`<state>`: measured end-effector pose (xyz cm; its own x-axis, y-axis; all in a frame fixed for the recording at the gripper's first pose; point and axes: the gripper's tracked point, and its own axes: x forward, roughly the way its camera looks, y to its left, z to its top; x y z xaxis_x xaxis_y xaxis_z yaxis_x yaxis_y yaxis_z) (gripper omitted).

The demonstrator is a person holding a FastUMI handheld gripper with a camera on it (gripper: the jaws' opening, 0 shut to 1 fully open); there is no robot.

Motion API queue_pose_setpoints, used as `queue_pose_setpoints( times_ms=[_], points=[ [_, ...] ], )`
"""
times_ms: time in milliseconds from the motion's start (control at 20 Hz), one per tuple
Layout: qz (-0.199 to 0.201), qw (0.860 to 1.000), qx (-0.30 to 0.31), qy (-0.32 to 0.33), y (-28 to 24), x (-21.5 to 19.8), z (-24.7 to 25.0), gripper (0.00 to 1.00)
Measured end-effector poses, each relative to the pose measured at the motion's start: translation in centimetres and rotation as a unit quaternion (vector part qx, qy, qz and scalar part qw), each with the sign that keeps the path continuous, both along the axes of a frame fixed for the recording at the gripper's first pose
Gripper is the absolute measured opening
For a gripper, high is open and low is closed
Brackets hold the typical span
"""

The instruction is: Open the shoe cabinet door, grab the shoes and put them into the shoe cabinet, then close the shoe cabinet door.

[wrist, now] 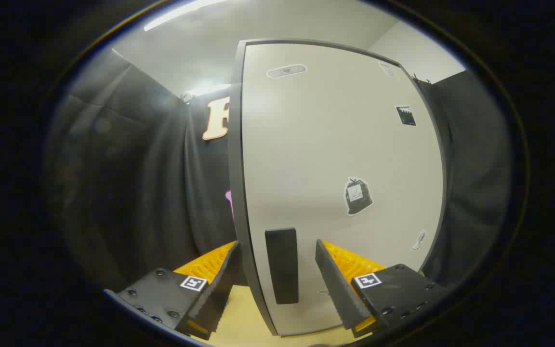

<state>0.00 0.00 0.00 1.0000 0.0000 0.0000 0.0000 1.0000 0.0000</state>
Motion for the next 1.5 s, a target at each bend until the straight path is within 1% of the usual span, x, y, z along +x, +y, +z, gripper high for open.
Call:
queue_pose_setpoints(
  times_ms=[1000,1100,1250,1300,1450,1500],
  points=[
    [-0.015,1.000,-0.004,0.004,0.2,0.6,-0.6,0.94],
    [-0.015,1.000,-0.003,0.008,0.2,0.8,-1.1,0.83],
    [-0.013,1.000,-0.004,0.020,0.3,1.5,-1.9,0.67],
    [-0.019,1.000,-0.006,0.020,0.1,1.6,-2.2,0.62],
    [-0.018,1.000,-0.005,0.021,0.2,1.8,-2.6,0.47],
    [-0.026,0.999,-0.005,0.027,-0.1,1.1,-2.7,0.42]
  ],
)
